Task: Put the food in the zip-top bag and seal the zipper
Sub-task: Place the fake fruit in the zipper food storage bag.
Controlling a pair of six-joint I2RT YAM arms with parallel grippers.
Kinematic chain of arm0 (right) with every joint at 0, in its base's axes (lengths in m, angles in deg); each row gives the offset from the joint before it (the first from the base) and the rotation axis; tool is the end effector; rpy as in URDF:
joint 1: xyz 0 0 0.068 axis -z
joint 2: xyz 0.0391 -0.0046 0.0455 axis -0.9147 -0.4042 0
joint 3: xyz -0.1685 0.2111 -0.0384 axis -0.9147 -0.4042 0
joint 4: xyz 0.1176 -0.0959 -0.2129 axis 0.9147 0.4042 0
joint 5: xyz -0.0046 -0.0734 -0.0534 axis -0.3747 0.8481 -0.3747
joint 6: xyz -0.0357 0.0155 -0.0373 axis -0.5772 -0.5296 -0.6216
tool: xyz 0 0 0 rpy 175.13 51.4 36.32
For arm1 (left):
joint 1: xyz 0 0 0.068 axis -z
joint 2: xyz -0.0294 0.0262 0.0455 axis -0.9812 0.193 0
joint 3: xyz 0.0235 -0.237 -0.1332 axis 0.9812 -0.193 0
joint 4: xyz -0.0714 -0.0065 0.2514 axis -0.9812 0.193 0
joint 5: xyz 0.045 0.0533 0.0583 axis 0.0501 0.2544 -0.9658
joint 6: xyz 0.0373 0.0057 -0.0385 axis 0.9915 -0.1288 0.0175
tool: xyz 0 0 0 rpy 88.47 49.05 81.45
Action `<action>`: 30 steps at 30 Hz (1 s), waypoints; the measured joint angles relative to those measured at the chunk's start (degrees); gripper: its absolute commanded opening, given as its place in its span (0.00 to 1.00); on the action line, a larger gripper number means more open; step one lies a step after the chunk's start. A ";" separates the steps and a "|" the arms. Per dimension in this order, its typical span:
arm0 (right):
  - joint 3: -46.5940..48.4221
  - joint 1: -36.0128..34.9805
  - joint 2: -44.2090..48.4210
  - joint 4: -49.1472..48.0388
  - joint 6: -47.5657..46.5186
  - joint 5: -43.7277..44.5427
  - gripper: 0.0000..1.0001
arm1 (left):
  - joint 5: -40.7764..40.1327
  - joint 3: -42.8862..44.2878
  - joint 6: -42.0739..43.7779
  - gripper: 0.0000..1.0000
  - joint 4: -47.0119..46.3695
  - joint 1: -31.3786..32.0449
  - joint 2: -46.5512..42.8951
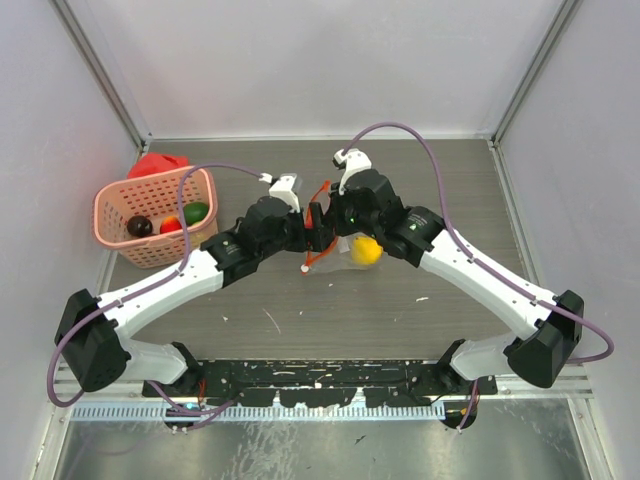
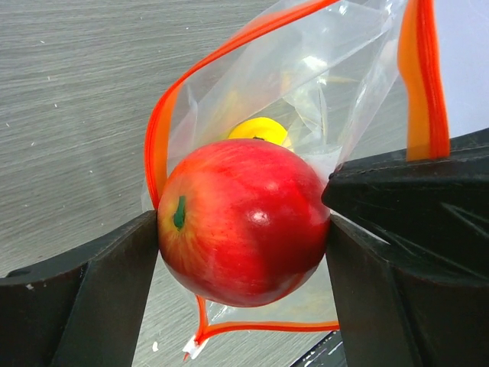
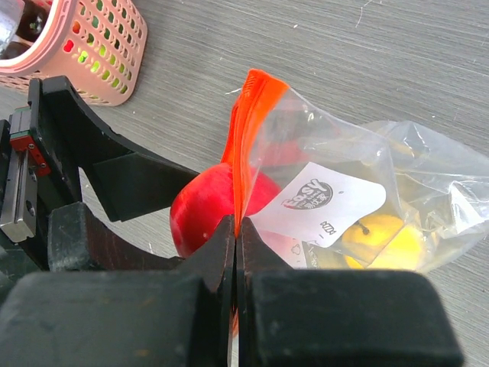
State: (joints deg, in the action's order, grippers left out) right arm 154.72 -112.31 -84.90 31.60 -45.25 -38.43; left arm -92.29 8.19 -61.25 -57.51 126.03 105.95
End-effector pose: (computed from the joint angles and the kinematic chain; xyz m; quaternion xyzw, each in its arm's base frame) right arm 0.2118 0.2121 0.3696 -0.1543 0.8492 0.2132 0.4578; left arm 0.2105 -0.2213 0.3087 0.0585 0.8417 -0.3185 0.4321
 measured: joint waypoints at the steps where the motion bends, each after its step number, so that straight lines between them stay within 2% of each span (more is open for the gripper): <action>1: -0.04 0.00 0.00 0.00 0.02 0.00 0.00 | 0.02 -0.07 0.00 0.87 0.00 0.00 0.00; 2: -0.04 0.00 0.00 0.02 0.02 0.00 0.00 | 0.02 -0.09 -0.02 0.87 0.00 0.00 -0.02; 3: -0.04 0.00 0.00 0.00 0.02 0.00 0.00 | 0.02 -0.15 -0.07 0.94 -0.04 0.00 -0.02; 5: -0.07 -0.02 0.02 -0.02 -0.02 0.02 0.00 | 0.00 -0.42 -0.04 0.99 -0.35 0.00 -0.09; 14: -0.81 0.02 0.04 -0.17 0.04 0.33 0.00 | 0.02 -1.03 -0.94 0.99 -0.39 0.00 -0.50; 21: -0.92 0.15 0.07 -0.50 0.07 0.46 0.00 | 0.02 -1.14 -1.40 0.99 0.09 0.00 -4.33; 30: -0.98 0.26 0.07 -0.57 0.09 0.37 0.00 | -0.04 -1.09 -1.81 1.00 6.75 0.00 -10.03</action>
State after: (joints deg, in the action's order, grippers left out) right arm 153.74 -112.05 -84.84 31.03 -45.16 -38.06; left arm -92.33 7.10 -63.06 -50.76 126.03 95.91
